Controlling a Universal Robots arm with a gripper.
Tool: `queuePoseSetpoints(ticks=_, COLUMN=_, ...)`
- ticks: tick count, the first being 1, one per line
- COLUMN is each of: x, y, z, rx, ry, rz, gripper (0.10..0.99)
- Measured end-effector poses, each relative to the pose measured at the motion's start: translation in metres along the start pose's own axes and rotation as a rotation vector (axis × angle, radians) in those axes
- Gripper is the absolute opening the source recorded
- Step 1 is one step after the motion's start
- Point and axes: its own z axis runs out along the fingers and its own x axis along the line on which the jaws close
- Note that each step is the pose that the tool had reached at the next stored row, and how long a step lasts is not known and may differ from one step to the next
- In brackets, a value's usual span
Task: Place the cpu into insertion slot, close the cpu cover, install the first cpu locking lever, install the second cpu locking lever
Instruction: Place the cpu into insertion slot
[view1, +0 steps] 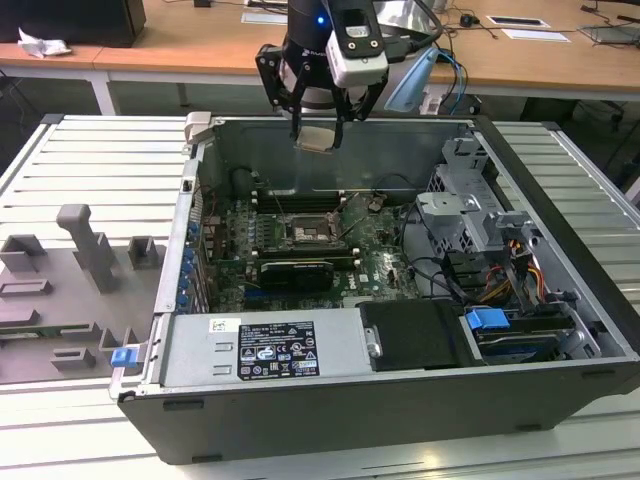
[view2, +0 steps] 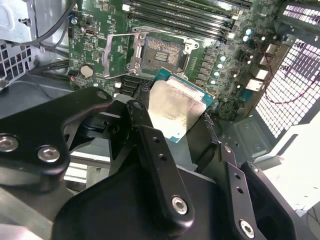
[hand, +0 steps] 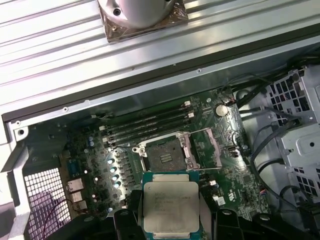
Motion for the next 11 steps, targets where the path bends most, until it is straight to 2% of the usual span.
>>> queuePoseSetpoints(ticks=11, x=0.0000, y=0.0000, z=0.0005, rx=-0.002, ry=-0.0070, rz=0.078, gripper=0.541)
